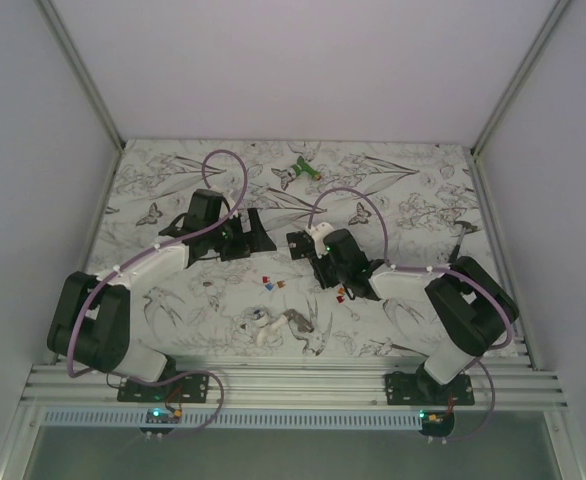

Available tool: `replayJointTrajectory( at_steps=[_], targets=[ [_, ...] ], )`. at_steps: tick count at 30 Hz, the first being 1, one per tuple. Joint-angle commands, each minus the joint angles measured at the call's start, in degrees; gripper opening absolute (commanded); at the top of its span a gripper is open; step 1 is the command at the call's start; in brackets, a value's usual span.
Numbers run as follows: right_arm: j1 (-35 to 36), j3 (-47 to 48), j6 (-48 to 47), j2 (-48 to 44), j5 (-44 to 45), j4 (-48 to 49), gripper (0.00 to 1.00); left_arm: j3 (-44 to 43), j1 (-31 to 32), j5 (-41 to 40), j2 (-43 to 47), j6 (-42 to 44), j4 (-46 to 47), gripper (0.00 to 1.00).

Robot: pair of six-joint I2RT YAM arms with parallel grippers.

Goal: Snap on the fuse box
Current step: Pick up the fuse from the center of the board.

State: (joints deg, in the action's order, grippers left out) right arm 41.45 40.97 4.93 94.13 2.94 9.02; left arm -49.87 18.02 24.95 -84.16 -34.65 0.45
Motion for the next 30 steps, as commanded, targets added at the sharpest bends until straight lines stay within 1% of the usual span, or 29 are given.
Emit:
replayJointTrajectory(
  at_steps=[1,7,12,16,30],
  targets=[
    [0.53,-2.03,-0.97,0.49,-1.64,-4.13,0.40,0.97,0.34,-0.14,0.68,0.87,0.17,0.97],
    [0.56,-1.93,-1.53,1.01,-2.53,-2.31,0.39,1.08,0.27,-0.18,0.82,0.90,0.13,0.97],
    [0.90,-1.86,-1.28,0.83,-3.62,-2.52,0.36,1.17,0.27,-0.21,1.06,0.91,0.17,0.97],
    [1.68,-1.87,-1.46,0.32,-3.45,-3.15,0.36,1.16,0.31,-0.08,1.01,0.84,0.17,0.97],
    [2.23,-1.77,0.38,2.00,2.15,-1.84,0.37,1.18,0.31,0.04,0.92,0.62,0.12,0.97]
  ],
)
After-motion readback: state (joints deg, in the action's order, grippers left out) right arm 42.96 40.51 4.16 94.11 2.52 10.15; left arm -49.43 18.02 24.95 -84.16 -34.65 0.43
